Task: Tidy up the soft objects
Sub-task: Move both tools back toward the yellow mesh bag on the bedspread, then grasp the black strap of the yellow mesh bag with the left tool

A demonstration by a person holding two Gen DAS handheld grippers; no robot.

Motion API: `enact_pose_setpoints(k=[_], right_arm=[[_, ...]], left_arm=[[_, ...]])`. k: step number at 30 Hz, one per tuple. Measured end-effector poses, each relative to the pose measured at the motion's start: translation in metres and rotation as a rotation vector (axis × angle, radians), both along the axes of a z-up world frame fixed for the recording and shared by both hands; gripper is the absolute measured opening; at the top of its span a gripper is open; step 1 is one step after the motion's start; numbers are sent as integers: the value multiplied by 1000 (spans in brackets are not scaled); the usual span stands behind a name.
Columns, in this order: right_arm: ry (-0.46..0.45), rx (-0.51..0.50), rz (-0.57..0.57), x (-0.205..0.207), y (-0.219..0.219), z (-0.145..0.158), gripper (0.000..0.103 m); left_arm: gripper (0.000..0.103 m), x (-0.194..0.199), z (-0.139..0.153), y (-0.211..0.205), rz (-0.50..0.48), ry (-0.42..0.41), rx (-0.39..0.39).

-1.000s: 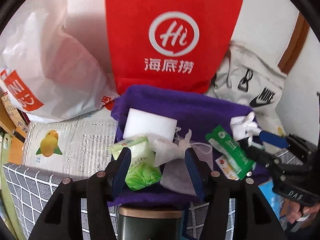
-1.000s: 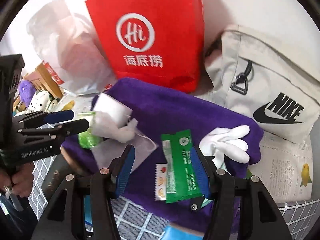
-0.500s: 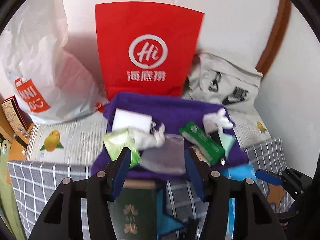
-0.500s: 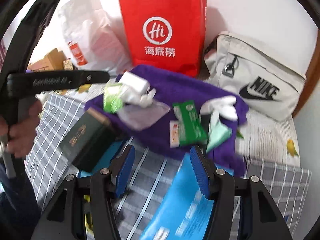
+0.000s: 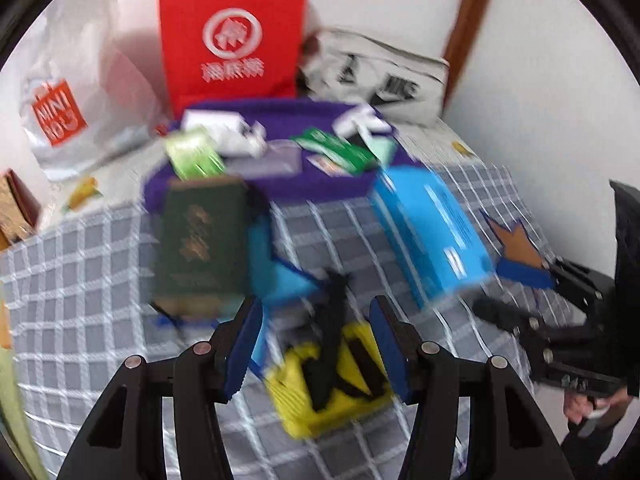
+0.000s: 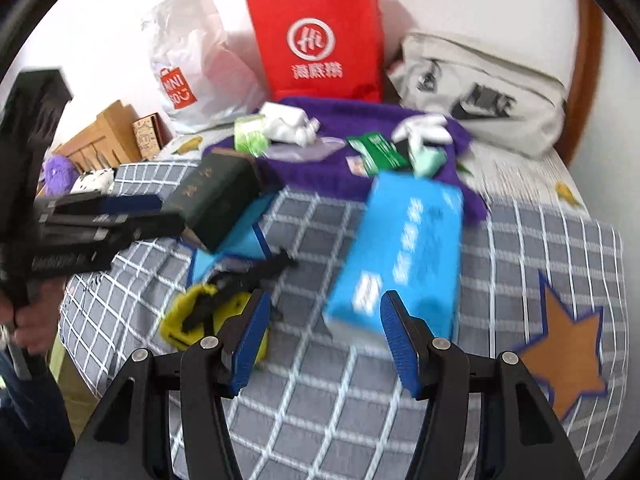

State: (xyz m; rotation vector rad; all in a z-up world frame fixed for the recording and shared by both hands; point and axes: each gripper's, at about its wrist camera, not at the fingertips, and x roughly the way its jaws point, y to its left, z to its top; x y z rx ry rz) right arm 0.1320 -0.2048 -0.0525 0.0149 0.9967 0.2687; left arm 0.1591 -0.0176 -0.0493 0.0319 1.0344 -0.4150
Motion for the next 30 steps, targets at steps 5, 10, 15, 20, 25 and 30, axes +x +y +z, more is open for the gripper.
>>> enact_pose_setpoints(k=[5,10,15,20,25,30], right_arm=[[13,4,-56,-28,-20,-9,57],[38,6,-108,-48,-38,-19,57],[58,21,-125,-53,-46,-30,57],[72,25,-120,-50,-47,-37,57],[85,31,-118,-47,-47,-43,57],[112,36,-113,-43,-44,-53,57]], left_arm=[[48,-15,-31,-13,-36,14,-5],[43,-12,-43,-18,-56,-3,36],[40,-7,-53,-25,-85,-16,86],[34,5,-70,-24,-67,28,112],[27,11,-76,-22,-69,48,90],[20,12,-77,-24,-77,49,92]])
